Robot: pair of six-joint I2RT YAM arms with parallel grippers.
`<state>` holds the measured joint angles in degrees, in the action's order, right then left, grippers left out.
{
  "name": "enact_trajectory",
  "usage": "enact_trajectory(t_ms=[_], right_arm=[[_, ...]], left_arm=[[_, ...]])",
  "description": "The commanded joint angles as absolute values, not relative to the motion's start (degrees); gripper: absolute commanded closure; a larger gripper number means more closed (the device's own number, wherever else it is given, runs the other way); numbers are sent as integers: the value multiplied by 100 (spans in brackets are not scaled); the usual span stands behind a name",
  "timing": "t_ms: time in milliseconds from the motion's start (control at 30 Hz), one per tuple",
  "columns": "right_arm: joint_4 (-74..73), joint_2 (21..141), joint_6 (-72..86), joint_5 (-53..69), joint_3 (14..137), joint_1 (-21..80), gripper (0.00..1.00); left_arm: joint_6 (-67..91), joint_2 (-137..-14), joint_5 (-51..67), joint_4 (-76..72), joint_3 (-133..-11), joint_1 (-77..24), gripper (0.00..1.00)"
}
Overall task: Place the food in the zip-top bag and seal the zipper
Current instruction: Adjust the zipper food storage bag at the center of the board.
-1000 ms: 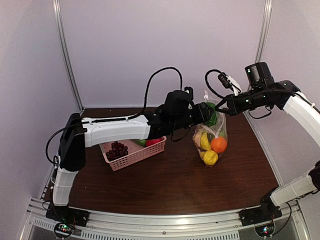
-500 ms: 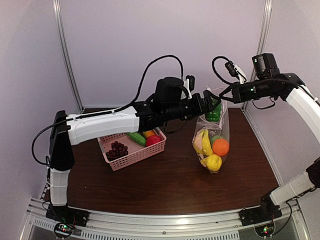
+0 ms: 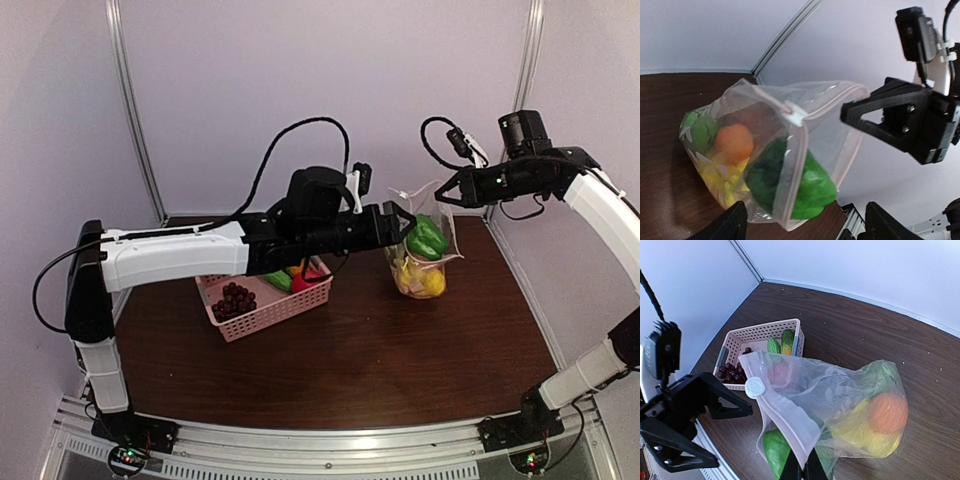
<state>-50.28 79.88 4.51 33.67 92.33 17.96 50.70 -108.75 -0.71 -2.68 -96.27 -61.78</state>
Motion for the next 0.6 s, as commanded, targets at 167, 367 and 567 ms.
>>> enact_trajectory(t_ms=[167,367,567], right_arm=[[-4772,7823,544,3612,9148,1767,100],[-4727,7762,545,3593,9027,1767,100],[-4744,7719,502,3490,9023,1767,100]], left_arm=[[4987,-11088,-285,-290,-9435,-6211,43],[5007,-11453,0,-341,-9666,-6214,52],[4947,-11434,-61,-263,-9635,-6218,85]])
